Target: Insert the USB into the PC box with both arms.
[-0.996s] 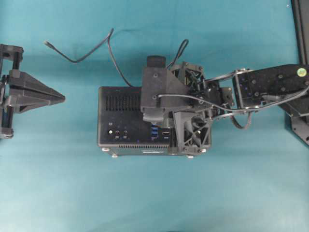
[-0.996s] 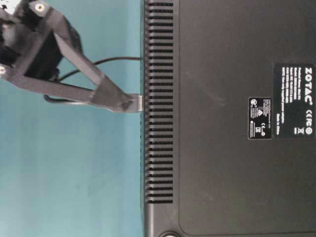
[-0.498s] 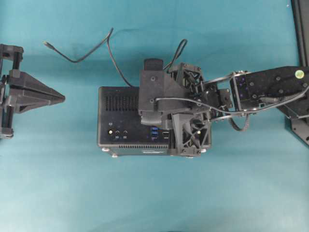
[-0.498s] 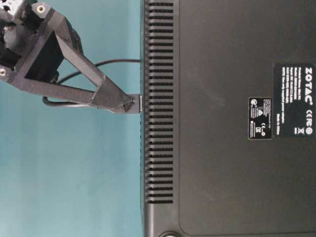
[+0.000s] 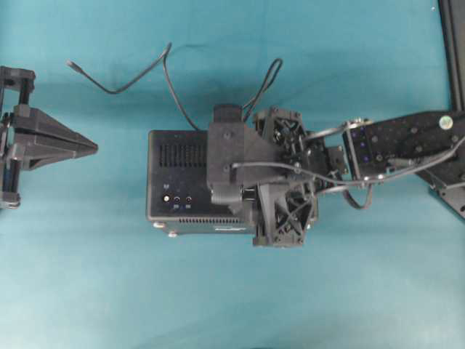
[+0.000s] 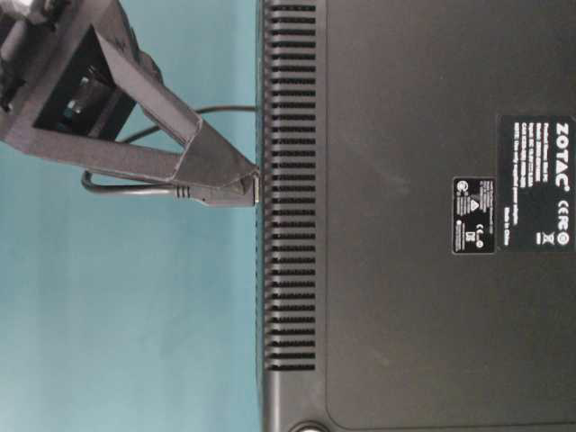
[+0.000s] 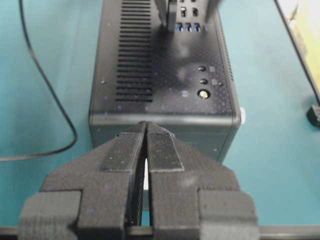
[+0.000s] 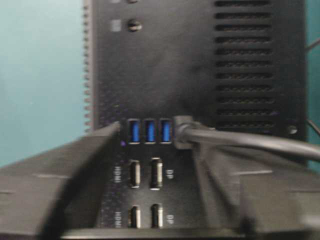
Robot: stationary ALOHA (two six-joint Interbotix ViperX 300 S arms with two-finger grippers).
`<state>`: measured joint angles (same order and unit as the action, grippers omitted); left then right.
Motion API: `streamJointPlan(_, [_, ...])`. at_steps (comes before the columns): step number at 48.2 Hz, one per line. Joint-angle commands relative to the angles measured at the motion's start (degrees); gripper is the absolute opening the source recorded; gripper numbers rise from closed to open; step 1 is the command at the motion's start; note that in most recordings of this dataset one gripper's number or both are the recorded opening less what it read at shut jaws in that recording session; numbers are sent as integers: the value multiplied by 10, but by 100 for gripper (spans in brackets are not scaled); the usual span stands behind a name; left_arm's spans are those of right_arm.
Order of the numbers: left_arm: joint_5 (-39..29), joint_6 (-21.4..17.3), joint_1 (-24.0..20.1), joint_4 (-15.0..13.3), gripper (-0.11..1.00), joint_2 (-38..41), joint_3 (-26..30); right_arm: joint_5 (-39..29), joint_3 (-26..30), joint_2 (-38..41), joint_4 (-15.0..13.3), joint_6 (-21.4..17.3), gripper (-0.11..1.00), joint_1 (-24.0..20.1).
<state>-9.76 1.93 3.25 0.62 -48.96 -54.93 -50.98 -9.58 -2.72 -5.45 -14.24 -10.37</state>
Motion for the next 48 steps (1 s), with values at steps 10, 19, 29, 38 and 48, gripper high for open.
streamJointPlan(10, [6,1,0,2,0,2,8,2,13,-27,-20,-5,70,-1])
streamJointPlan(19, [6,2,1,2,0,2,10,4,15,-33,-53,-7,70,3])
streamJointPlan(29, [6,2,1,1,0,2,11,2,18,-33,-56,-6,67,4])
streamJointPlan(38, [6,2,0,1,0,2,16,4,28,-40,-56,-6,53,4])
streamJointPlan(48, [5,2,1,2,0,3,13,4,29,-46,-56,-7,28,4])
